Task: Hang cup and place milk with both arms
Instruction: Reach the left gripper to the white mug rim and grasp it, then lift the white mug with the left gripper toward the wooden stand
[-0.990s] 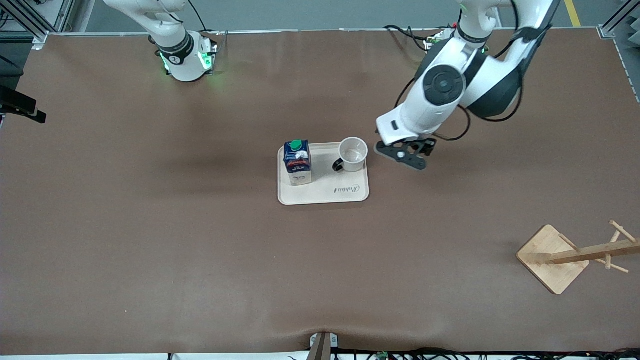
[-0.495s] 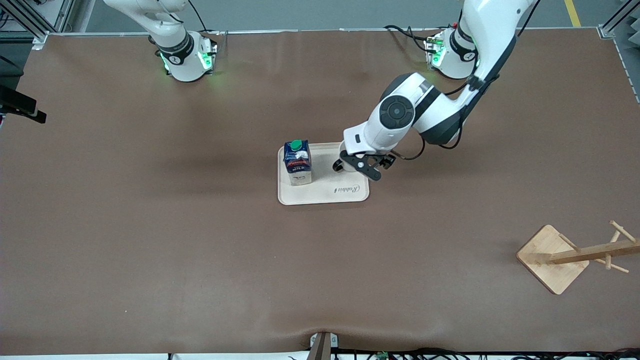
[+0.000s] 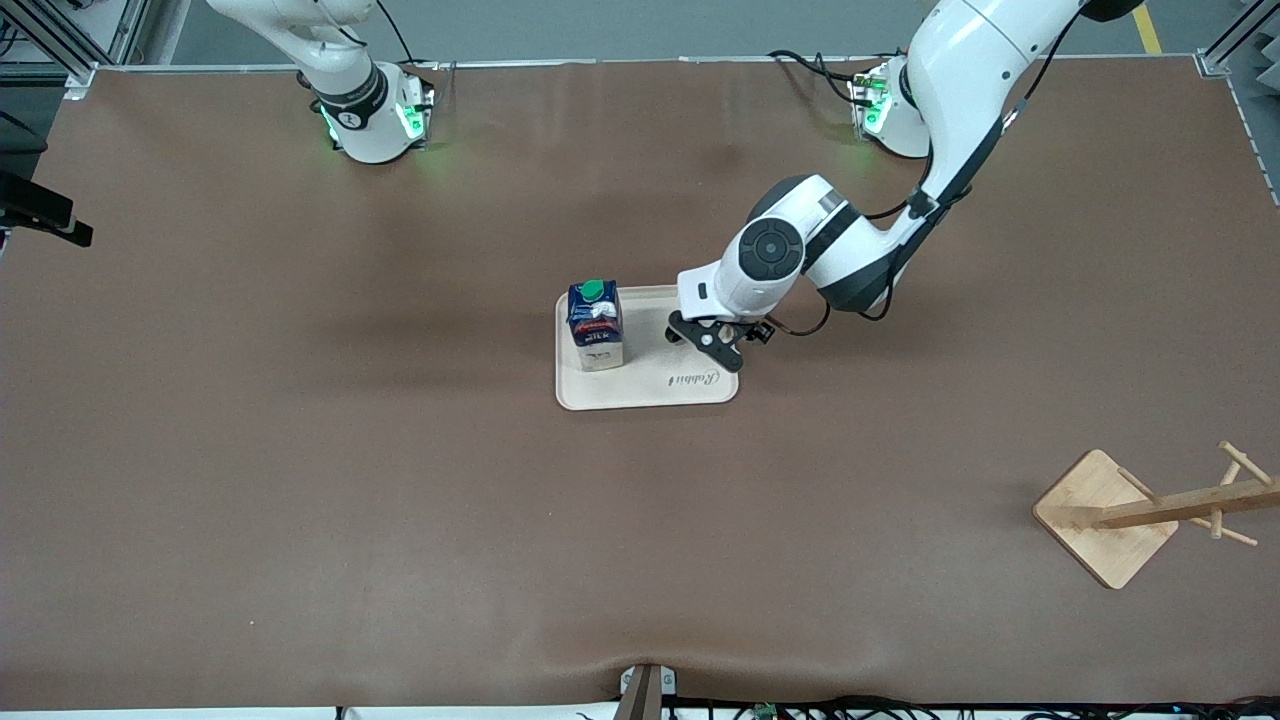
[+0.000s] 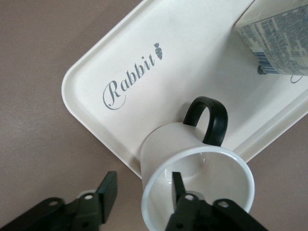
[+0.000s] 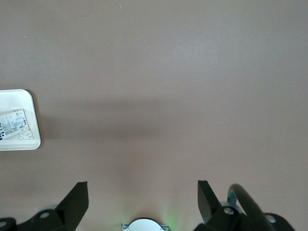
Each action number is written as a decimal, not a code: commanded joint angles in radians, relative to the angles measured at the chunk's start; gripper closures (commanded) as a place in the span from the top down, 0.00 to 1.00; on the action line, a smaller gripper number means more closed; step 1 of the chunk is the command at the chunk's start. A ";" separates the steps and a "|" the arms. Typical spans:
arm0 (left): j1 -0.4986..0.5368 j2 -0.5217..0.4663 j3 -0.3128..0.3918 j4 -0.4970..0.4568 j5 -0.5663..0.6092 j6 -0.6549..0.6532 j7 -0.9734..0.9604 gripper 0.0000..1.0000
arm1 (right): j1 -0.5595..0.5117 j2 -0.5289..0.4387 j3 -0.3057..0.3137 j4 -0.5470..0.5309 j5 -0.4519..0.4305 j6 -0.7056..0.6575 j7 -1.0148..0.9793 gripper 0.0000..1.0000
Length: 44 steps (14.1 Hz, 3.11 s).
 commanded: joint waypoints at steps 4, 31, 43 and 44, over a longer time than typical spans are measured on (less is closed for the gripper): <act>-0.016 0.048 0.000 0.030 0.045 0.038 -0.034 0.00 | -0.021 -0.011 0.015 -0.006 0.014 -0.004 0.004 1.00; 0.676 -0.296 -0.012 0.487 -0.023 -0.714 0.320 0.00 | -0.038 0.020 0.015 -0.006 0.015 0.002 -0.001 1.00; 0.852 -0.247 -0.011 0.506 -0.032 -0.558 0.603 0.00 | -0.046 0.152 0.018 -0.007 0.084 0.016 -0.010 1.00; 0.855 -0.235 -0.011 0.506 -0.043 -0.550 0.611 0.00 | -0.032 0.157 0.018 -0.006 0.068 0.015 -0.010 1.00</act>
